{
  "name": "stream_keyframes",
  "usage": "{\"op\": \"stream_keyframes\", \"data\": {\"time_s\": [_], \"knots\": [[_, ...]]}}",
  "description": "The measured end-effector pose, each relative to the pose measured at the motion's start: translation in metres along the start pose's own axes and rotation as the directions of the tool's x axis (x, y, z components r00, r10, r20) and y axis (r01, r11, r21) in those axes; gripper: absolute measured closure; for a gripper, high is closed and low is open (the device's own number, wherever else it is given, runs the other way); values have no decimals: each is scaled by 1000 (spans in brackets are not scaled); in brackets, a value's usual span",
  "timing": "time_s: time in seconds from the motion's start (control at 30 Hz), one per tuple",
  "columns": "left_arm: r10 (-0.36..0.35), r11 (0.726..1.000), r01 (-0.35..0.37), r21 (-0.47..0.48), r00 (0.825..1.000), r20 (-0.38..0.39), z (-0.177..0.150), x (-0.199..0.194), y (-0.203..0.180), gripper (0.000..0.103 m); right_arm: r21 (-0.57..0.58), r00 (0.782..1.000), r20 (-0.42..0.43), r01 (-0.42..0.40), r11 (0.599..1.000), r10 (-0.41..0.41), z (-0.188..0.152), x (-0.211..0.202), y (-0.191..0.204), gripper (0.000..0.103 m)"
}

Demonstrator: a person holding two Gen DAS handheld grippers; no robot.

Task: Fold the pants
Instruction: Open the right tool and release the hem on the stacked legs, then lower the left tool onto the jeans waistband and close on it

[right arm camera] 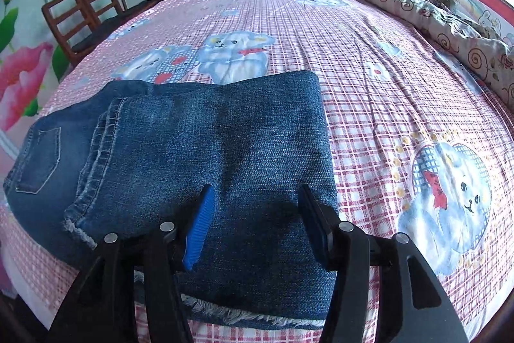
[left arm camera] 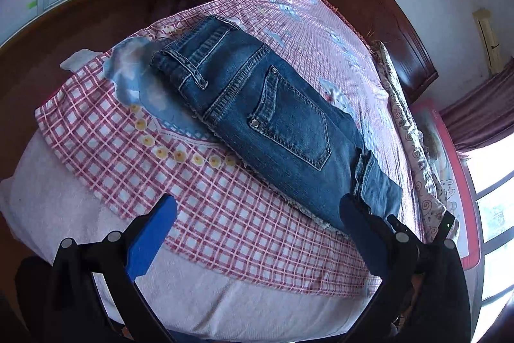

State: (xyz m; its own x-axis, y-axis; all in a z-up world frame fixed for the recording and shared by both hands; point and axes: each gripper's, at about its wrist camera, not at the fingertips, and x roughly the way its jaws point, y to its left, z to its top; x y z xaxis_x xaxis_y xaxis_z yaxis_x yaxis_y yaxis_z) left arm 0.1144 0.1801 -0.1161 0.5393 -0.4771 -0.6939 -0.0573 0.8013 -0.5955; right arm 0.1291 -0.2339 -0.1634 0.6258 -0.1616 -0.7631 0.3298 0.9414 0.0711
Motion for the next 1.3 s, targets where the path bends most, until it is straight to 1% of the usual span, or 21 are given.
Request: {"op": "stream_keyframes", "data": {"time_s": [0.07,0.1,0.17,0.27,0.33,0.37,0.43,0.6,0.63,0.67,0.73,0.77,0.87,0.9,1.0,1.03,1.07,1.1,1.13,1.2,1.3], "knots": [[-49,997,50,-56,999,11,18,3,11,2,18,1000,20,-24,1000,23,-3,-14,-2,50],[-94,991,96,-89,995,23,28,5,17,2,19,999,25,-33,999,33,-6,-21,-2,50],[-170,968,177,-178,984,52,48,10,32,2,18,998,32,-53,998,53,-11,-34,0,50],[-240,909,262,-325,965,106,72,24,60,2,20,997,22,-76,997,76,-19,-47,3,50],[-282,843,312,-438,950,133,79,36,82,2,15,996,5,-90,996,90,-23,-50,5,50],[-270,823,302,-481,953,138,80,41,90,2,14,996,1,-92,996,92,-24,-52,6,50],[-258,805,294,-516,956,141,80,47,100,2,17,993,-4,-114,993,114,-25,-54,8,50],[-266,811,309,-497,951,157,87,54,95,2,-2,992,-17,-122,993,122,-24,-53,15,50],[-257,815,296,-498,955,147,88,56,94,2,2,991,-22,-130,991,130,-24,-52,16,50],[-227,825,259,-503,966,126,90,60,92,2,14,989,-23,-144,989,145,-24,-51,16,50],[-197,835,226,-502,974,110,94,61,89,2,22,989,-18,-149,989,150,-23,-53,17,50],[-166,854,189,-485,982,91,97,62,85,2,28,987,-15,-157,987,158,-23,-53,17,50],[-97,878,121,-463,992,74,101,67,75,2,44,984,-22,-176,983,177,-23,-52,18,50],[-89,878,117,-465,993,83,102,67,76,2,46,983,-23,-179,983,180,-24,-52,18,50],[-134,828,203,-523,977,167,95,66,88,3,42,982,-23,-185,982,186,-25,-53,19,50],[-132,830,203,-519,976,171,94,65,88,6,44,982,-23,-188,981,189,-26,-54,19,50],[-105,843,171,-510,982,156,92,63,89,27,53,981,-25,-190,980,191,-29,-56,16,50],[-63,854,119,-506,990,125,91,65,90,62,55,981,-29,-188,981,190,-30,-56,14,50],[-26,852,73,-519,995,97,88,67,94,81,57,982,-31,-185,981,187,-32,-56,12,50],[-79,826,130,-549,990,116,84,70,107,85,64,982,-33,-182,981,184,-36,-58,7,50],[-90,816,144,-559,988,124,82,71,109,88,84,983,-34,-175,981,179,-40,-60,-2,50]]}}
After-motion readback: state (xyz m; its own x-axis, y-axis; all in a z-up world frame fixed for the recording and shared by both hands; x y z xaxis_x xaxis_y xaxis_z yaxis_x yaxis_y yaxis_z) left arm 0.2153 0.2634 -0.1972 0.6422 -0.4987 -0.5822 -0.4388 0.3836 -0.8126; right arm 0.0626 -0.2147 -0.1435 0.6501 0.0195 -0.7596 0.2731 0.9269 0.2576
